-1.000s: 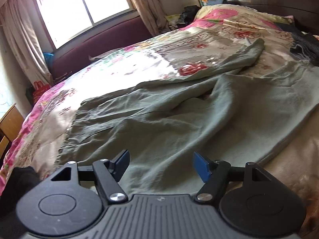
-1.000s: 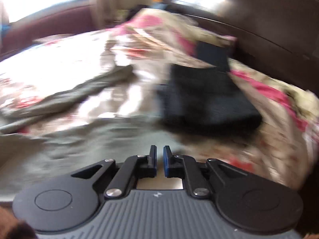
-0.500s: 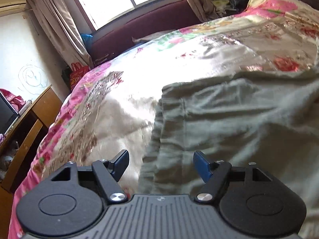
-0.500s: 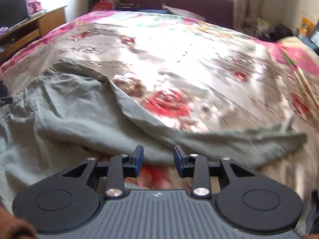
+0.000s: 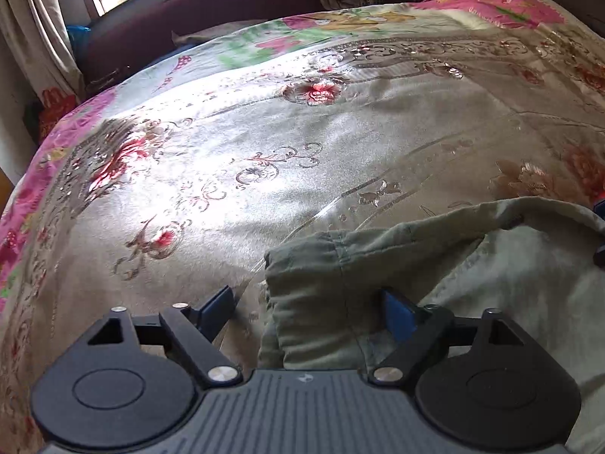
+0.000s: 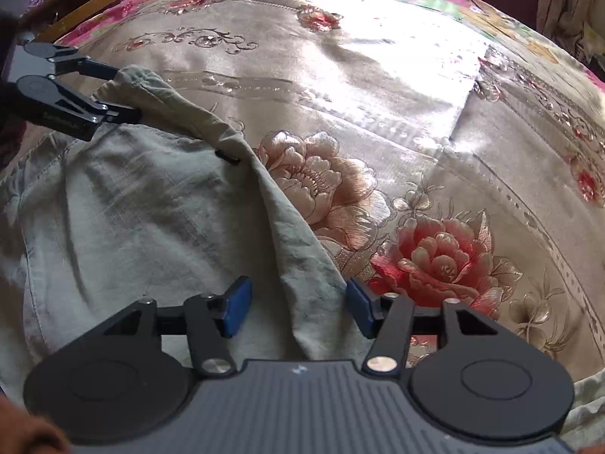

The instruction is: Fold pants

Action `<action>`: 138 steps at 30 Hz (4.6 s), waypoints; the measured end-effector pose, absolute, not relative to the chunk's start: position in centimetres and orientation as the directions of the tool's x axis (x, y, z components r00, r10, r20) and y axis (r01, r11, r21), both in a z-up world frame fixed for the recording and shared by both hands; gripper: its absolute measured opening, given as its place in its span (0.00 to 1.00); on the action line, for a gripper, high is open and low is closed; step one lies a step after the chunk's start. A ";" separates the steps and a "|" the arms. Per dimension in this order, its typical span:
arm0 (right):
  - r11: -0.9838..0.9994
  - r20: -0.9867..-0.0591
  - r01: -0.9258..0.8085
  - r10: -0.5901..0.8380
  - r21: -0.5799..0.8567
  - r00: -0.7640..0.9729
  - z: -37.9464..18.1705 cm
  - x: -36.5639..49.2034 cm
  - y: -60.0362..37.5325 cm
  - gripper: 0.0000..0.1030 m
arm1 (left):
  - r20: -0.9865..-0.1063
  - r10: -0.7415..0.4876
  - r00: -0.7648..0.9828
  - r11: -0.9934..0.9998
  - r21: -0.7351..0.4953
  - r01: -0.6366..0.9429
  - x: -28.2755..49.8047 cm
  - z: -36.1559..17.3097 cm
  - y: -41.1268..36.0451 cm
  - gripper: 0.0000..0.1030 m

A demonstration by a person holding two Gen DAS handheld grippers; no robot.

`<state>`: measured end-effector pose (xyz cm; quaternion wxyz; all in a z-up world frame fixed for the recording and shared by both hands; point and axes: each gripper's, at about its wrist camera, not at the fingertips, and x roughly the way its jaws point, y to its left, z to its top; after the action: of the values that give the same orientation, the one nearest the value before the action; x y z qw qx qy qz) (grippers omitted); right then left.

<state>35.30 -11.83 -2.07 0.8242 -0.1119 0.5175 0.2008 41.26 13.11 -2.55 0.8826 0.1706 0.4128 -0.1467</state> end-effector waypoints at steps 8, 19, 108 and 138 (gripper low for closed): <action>0.941 -0.909 -0.321 0.225 0.110 0.350 -1.6 37.8 -14.0 0.03 | -0.788 -0.147 0.598 0.850 0.208 0.483 41.2 -2.3 10.9 0.45; 0.919 -0.741 -0.393 0.250 -0.020 0.623 9.8 37.0 -11.3 0.03 | -0.631 -0.141 0.763 0.858 0.307 0.412 39.0 6.4 14.5 0.35; 0.893 -0.882 0.342 0.113 0.293 0.458 -1.0 23.2 -36.5 0.33 | -0.835 -0.303 0.459 0.854 -0.024 0.520 14.7 2.0 -3.1 0.44; 0.679 -0.678 0.410 0.178 0.609 0.713 12.4 14.5 -43.8 0.03 | -0.807 -0.316 0.499 0.720 0.138 0.680 13.5 4.3 -7.9 0.51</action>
<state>14.50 -43.82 12.37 0.8370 0.3948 0.3725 -0.0691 13.52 -7.91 4.34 0.8357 0.2262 0.4020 -0.2980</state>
